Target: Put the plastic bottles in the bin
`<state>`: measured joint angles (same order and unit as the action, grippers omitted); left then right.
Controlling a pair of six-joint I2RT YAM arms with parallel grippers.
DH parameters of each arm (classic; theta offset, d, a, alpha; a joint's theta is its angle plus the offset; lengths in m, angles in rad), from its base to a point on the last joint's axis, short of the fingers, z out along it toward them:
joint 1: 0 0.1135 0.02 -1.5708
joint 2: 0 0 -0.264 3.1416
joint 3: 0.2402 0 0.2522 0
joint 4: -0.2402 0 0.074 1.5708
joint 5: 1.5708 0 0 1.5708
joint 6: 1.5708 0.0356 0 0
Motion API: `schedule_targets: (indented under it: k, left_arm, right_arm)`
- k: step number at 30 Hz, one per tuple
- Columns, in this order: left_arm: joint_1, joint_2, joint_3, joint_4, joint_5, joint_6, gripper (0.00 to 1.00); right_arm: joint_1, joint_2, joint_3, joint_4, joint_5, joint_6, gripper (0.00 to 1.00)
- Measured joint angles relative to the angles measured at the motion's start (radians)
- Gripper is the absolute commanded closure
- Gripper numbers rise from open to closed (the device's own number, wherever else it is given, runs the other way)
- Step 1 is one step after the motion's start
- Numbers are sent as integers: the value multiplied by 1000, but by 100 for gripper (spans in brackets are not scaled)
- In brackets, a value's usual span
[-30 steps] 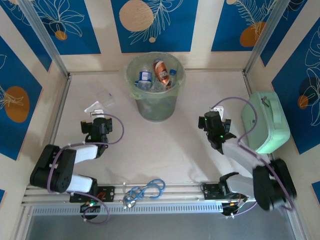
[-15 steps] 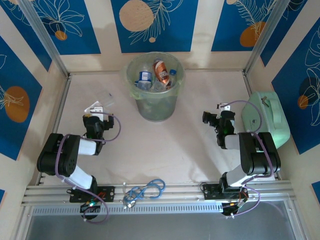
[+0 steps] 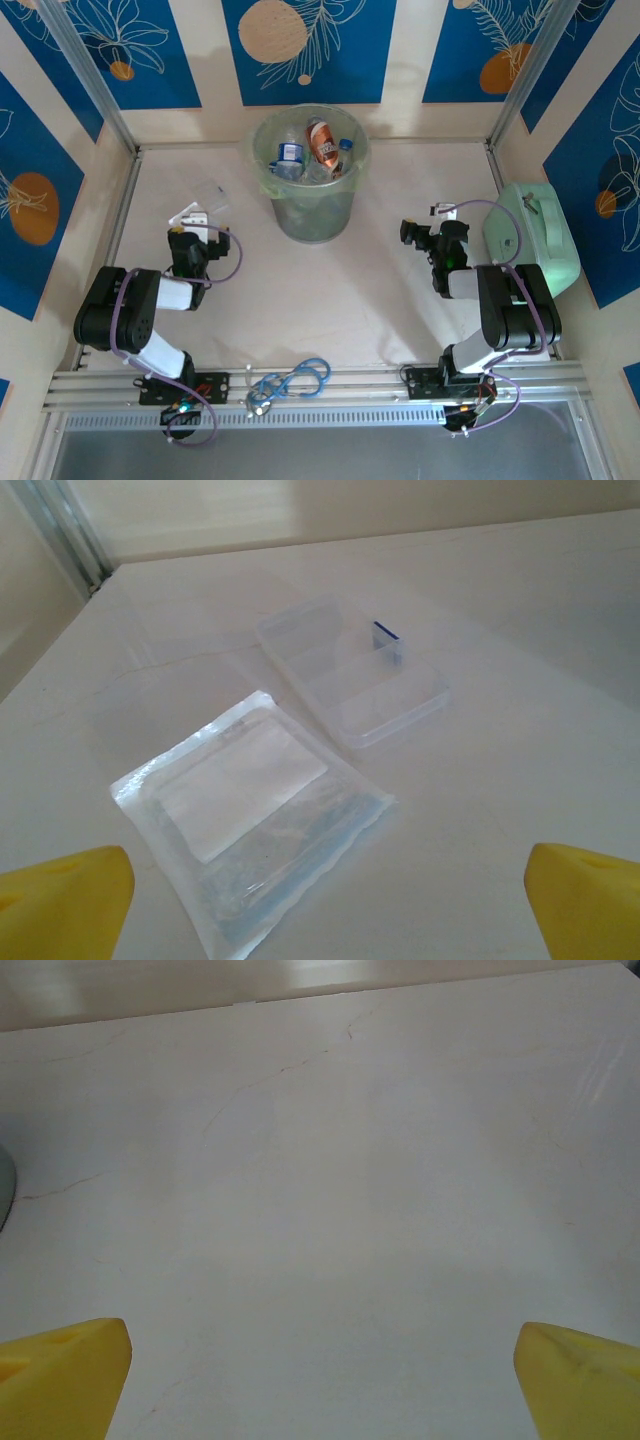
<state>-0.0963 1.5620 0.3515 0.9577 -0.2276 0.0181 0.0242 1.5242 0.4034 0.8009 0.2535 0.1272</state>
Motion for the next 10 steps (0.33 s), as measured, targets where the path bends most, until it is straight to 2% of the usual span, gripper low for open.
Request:
schedule_targets:
  k: [10]
  left_arm:
    - [0,0,1,-1,45,11,0]
  right_arm:
    - [-6,0,0,0,-24,3,1]
